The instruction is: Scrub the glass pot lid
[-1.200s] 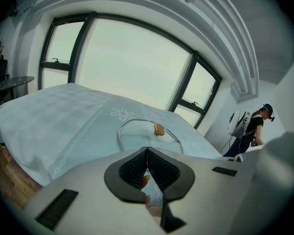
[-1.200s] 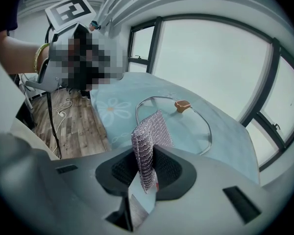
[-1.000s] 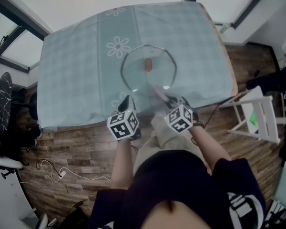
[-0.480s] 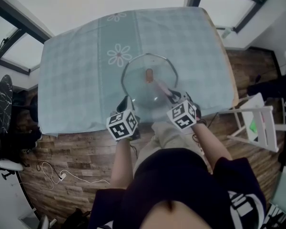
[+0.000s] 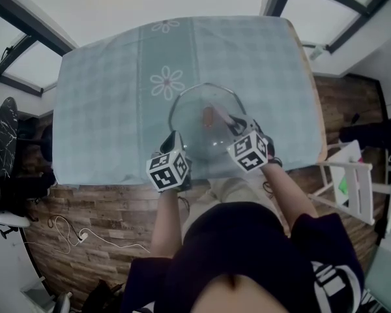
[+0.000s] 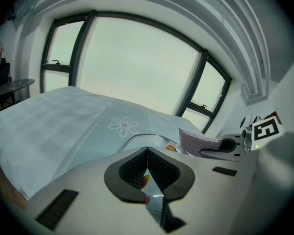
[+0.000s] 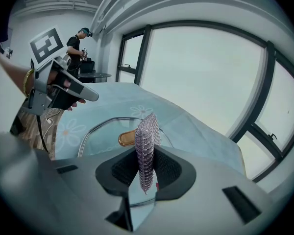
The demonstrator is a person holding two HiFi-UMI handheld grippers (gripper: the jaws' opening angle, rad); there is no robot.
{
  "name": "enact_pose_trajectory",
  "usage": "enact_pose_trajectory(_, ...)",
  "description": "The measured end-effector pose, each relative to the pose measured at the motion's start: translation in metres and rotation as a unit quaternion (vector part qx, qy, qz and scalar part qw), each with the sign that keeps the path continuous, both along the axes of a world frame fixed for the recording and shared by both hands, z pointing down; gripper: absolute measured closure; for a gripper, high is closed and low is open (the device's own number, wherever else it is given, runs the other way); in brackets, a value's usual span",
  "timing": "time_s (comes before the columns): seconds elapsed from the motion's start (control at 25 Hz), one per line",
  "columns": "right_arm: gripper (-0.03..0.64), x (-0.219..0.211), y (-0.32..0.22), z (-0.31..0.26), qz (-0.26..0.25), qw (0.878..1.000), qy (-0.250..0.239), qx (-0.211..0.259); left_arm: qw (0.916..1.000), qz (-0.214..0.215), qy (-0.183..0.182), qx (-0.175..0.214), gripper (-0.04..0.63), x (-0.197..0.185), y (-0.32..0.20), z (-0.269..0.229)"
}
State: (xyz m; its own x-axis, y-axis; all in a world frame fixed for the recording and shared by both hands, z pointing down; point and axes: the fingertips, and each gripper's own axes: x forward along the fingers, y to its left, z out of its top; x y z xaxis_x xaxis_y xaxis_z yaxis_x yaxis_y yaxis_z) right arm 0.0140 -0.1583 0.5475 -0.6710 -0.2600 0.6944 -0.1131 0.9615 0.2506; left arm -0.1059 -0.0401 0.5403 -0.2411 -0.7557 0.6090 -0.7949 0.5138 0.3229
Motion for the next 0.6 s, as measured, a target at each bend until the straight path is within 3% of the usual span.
enact_pose_trajectory(0.6, 0.537, -0.061, -0.048, 0.005, -0.047, 0.999, 0.016, -0.005, 0.9995, -0.024, 0.008, -0.019, 0.595, -0.03, -0.032, 0.01)
